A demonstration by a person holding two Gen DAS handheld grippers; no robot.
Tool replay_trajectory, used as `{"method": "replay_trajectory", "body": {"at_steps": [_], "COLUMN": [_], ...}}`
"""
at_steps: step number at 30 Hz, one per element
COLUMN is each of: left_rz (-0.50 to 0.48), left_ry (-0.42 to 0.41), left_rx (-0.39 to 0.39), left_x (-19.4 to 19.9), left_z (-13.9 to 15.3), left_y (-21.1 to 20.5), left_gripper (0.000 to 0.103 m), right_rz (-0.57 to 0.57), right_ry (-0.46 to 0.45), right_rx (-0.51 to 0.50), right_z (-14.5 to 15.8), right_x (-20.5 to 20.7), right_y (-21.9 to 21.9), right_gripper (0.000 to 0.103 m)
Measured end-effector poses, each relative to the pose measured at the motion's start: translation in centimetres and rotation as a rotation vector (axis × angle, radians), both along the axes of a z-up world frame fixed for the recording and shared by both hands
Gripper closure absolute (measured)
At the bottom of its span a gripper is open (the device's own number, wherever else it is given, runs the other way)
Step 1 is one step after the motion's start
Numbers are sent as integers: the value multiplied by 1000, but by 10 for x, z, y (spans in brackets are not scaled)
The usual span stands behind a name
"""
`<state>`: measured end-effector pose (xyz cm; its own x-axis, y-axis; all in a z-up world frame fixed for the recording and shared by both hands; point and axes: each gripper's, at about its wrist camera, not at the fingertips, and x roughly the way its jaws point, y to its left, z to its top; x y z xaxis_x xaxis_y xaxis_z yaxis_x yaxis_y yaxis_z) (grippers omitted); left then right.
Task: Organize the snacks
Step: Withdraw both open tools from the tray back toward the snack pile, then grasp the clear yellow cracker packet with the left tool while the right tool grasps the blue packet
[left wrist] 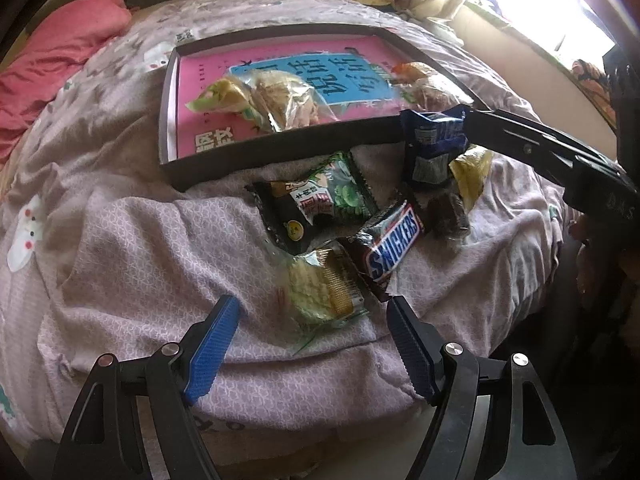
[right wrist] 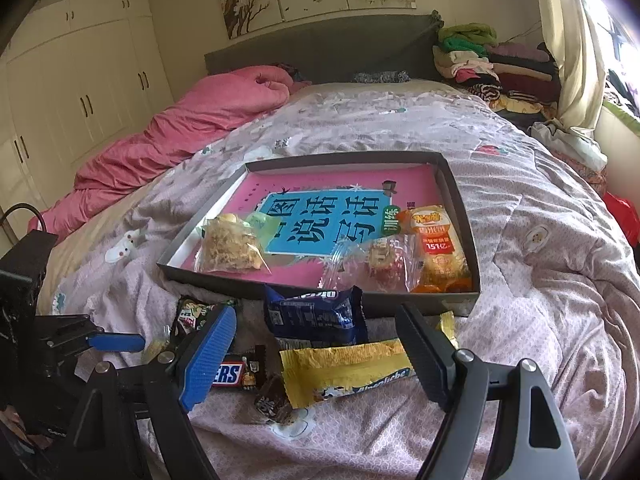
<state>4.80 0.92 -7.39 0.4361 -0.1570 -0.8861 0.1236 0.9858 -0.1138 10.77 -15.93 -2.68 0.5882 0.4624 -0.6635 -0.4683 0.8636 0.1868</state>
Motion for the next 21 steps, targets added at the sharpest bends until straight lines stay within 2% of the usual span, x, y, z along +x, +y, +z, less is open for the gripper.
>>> {"method": "replay_trajectory", "body": {"at_steps": [8, 21], "left_rz": [64, 86], "left_ry": [6, -18], "left_rx": [-9, -15], "left_x": [2, 2], "left_z": [0, 6], "left_y": [17, 22], "left_gripper": [25, 25], "right_rz": [-4, 6], "right_ry": [22, 39], "right_rx": [-25, -46], "right_z": [-9, -19], "right_x": [6, 16], "right_y": [3, 13], "right_gripper": [21, 21]}}
